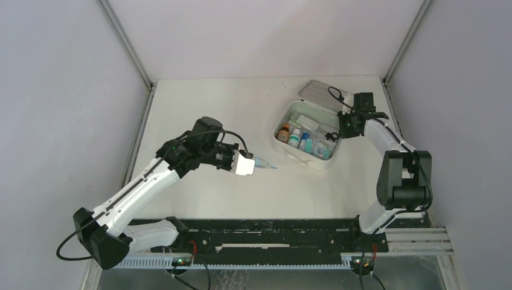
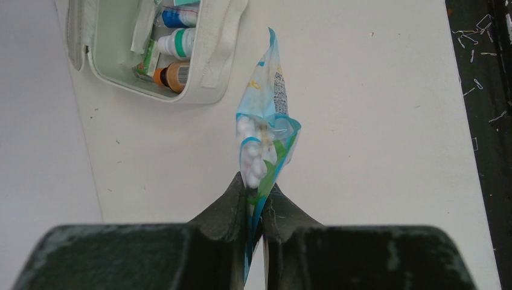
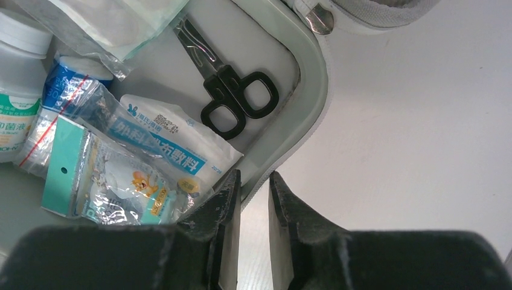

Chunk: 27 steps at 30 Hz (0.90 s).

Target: Organize the medicine kit

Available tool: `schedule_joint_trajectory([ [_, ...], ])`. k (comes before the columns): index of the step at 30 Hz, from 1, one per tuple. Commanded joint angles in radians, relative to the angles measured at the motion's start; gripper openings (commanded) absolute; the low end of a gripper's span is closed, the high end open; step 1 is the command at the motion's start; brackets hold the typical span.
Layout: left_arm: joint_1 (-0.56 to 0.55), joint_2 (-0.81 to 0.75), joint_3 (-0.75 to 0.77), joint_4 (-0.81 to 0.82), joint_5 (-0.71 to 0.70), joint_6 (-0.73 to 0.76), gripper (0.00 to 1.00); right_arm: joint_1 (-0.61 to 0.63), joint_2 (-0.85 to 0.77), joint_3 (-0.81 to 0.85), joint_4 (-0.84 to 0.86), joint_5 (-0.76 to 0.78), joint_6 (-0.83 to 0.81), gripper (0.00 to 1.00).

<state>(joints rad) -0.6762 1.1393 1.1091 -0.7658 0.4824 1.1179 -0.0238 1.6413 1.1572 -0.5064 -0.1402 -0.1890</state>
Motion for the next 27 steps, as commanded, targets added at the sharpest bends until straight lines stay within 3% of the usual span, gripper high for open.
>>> schedule_joint_trajectory([
  [1,0.006,-0.041,0.018,0.014,-0.006,0.024,0.14,0.063,-0.042,-0.048,-0.123,-0.071,0.026,0.14],
  [10,0.010,-0.028,0.037,-0.001,-0.027,0.031,0.15,0.137,-0.101,-0.141,-0.126,-0.216,0.035,0.21],
  [18,0.012,-0.028,0.038,-0.002,-0.024,0.033,0.17,0.021,-0.163,-0.112,-0.047,-0.335,0.110,0.63],
  [27,0.036,-0.021,0.033,0.013,-0.012,0.015,0.16,-0.088,-0.087,-0.029,0.117,-0.419,0.327,0.77],
])
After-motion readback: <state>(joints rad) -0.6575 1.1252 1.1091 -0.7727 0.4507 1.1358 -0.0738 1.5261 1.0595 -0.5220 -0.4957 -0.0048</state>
